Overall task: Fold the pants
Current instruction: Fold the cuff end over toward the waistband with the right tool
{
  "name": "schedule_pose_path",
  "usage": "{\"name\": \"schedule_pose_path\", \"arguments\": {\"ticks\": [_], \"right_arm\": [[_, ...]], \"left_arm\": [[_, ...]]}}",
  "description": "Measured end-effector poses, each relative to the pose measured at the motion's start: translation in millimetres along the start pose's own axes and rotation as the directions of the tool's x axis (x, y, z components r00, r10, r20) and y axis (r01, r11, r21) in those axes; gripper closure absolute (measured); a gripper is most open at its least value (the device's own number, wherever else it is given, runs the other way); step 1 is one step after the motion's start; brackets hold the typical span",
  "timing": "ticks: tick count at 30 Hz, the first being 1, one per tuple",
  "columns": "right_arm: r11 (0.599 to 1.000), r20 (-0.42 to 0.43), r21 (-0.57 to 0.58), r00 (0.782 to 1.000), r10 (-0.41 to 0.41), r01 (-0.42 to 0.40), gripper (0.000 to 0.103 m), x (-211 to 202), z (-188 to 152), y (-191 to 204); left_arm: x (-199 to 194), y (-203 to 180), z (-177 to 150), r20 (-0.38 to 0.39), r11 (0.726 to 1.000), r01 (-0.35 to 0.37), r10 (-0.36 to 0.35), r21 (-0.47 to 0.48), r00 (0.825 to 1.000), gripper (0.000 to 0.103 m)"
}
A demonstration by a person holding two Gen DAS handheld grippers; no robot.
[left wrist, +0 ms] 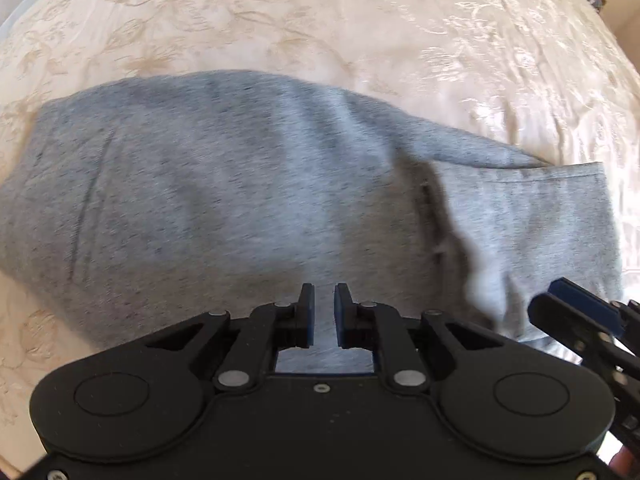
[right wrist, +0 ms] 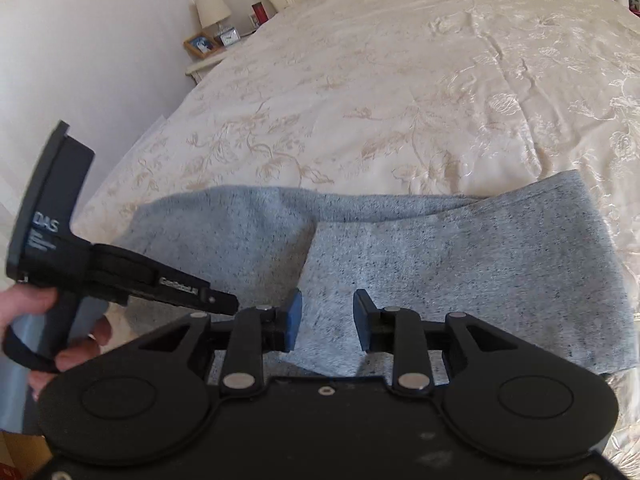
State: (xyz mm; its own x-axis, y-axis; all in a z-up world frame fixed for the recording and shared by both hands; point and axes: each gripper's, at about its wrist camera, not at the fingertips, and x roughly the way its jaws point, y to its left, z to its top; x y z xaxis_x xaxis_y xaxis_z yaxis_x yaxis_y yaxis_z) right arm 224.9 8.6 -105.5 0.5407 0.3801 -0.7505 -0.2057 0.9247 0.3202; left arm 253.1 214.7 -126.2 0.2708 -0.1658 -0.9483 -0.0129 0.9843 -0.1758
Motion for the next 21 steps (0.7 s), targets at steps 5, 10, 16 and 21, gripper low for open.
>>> {"name": "schedule_pose_path", "arguments": {"ticks": [5, 10, 16, 21], "right_arm": [[0.996, 0.02, 0.057, 0.997, -0.068, 0.067, 0.072, -19.3, 5.3, -44.1], [0.95, -0.106, 0.194, 0.968, -0.227, 0.244, 0.075, 4.4, -0.1, -126.9], [0.912, -0.169, 0.281, 0.951, -0.259, 0.299, 0.085, 3.7, -12.9, -177.7], [0.921, -0.182, 0.246, 0.948, -0.263, 0.303, 0.083, 12.1, -14.2, -175.5]], "left_arm": [[7.9, -34.8, 13.0, 0.009, 0.997, 0.071, -0.072, 0.026, 0.997, 0.084], [13.0, -62.6, 14.4, 0.017, 0.995, 0.067, -0.068, 0.071, 0.998, 0.084], [19.3, -46.2, 16.5, -0.012, 0.994, 0.1, -0.101, -0.038, 0.995, 0.081], [25.0, -30.1, 19.1, -0.051, 0.993, 0.044, -0.05, -0.11, 0.997, 0.069]]}}
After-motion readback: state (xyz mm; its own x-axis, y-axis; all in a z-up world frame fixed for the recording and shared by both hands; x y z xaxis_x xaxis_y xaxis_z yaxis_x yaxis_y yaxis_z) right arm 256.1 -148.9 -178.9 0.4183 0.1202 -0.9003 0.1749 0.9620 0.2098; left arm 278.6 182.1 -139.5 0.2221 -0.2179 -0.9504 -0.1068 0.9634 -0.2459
